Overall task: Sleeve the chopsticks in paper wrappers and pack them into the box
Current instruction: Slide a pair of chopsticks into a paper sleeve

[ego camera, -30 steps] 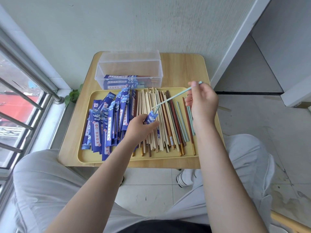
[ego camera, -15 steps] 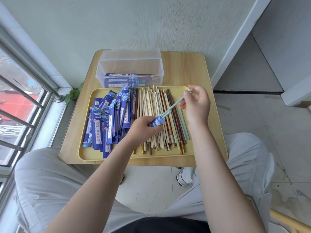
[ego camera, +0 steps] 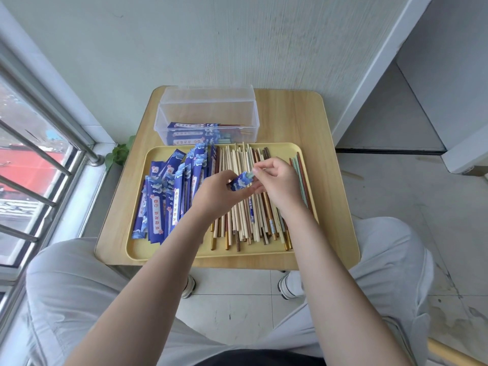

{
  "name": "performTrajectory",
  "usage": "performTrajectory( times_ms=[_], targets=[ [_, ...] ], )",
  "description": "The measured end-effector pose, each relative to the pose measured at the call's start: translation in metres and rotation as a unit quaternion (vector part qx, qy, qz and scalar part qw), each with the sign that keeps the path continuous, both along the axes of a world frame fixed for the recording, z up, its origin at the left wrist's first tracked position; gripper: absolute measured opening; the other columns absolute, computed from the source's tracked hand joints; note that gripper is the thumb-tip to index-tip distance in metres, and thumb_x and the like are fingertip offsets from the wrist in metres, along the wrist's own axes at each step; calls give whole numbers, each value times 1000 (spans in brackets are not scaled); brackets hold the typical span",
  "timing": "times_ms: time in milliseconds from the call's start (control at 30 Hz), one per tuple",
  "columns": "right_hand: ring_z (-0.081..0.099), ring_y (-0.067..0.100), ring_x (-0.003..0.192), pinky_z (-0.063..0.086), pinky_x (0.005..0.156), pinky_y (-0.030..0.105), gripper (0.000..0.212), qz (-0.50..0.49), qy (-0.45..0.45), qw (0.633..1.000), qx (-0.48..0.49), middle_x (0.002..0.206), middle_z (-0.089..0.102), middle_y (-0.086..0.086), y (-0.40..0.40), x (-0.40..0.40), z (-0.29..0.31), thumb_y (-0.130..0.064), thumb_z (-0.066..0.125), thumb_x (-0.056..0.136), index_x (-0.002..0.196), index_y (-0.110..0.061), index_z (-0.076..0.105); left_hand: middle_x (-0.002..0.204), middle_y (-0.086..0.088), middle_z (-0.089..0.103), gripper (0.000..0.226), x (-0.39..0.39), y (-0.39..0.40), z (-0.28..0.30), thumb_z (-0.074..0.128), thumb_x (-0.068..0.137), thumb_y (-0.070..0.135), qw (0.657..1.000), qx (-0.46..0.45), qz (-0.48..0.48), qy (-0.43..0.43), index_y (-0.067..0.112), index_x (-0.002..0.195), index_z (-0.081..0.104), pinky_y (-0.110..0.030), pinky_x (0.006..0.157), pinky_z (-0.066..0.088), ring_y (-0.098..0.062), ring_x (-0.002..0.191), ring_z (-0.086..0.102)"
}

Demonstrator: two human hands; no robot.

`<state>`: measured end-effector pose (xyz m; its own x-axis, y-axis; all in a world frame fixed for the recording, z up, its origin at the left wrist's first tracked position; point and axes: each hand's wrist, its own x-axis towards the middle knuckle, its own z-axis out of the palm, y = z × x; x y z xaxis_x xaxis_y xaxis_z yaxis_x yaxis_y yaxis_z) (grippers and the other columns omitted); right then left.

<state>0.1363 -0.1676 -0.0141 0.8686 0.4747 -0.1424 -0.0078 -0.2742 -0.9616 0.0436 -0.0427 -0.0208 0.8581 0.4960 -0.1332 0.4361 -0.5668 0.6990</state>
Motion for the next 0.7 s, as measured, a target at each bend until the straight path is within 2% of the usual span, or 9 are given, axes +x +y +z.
performTrajectory(
  times_ms=[67,133,167,233,300,367,467,567,700],
  targets=[
    [74,20,69,61,66,33,4,-15,55,998,31,85,75,7,6,6,6,-8,66,95,96,-12,67,66,7,52,37,4,7,8,73,85,46,1000,11,0,-25,19,103,56,-28,54,38,-10,55,44],
    [74,22,69,60,66,32,3,-33,114,990,79,85,75,12,16,15,13,-4,65,95,96,-7,65,69,7,55,30,11,17,20,70,86,35,998,17,14,-54,22,104,52,-30,57,42,-12,57,48],
    [74,23,69,60,65,32,2,-41,132,985,100,85,74,14,21,20,18,-3,64,95,97,-5,64,74,7,59,29,15,22,26,68,85,34,997,25,22,-70,22,105,51,-32,61,45,-13,62,53],
    [73,23,68,60,67,33,3,-66,150,977,134,84,73,14,32,32,26,-3,64,96,99,-3,63,98,6,63,36,25,34,34,61,83,37,989,60,41,-127,19,114,54,-34,80,49,-15,88,60],
    [73,23,68,61,67,32,4,-115,160,966,167,83,73,14,45,47,33,-3,64,96,100,-2,62,116,1,57,45,33,50,37,54,81,35,966,125,95,-204,13,121,56,-35,95,40,-17,108,53],
    [73,24,68,62,69,33,3,-180,149,953,191,81,73,15,61,66,36,-2,64,96,98,-2,62,122,-6,56,43,38,67,37,52,83,29,942,160,175,-237,8,121,57,-28,95,30,-21,113,50],
    [72,23,63,62,68,35,7,-249,90,947,181,76,72,14,89,92,35,-2,62,95,91,-6,61,140,-12,48,47,45,92,22,59,90,18,958,173,194,-120,5,134,50,-34,107,29,-30,131,43],
    [71,20,60,60,61,31,13,-248,10,962,117,74,71,10,120,102,30,-4,61,94,84,-12,61,160,-12,29,63,49,109,1,58,94,24,967,201,157,8,7,150,34,-43,123,15,-29,150,21],
    [68,14,57,61,63,34,11,-168,-43,985,19,82,73,11,156,97,13,-8,62,95,84,-10,61,164,-13,23,67,46,111,-15,57,96,26,967,212,136,28,6,153,28,-43,124,8,-30,154,9]
  ],
)
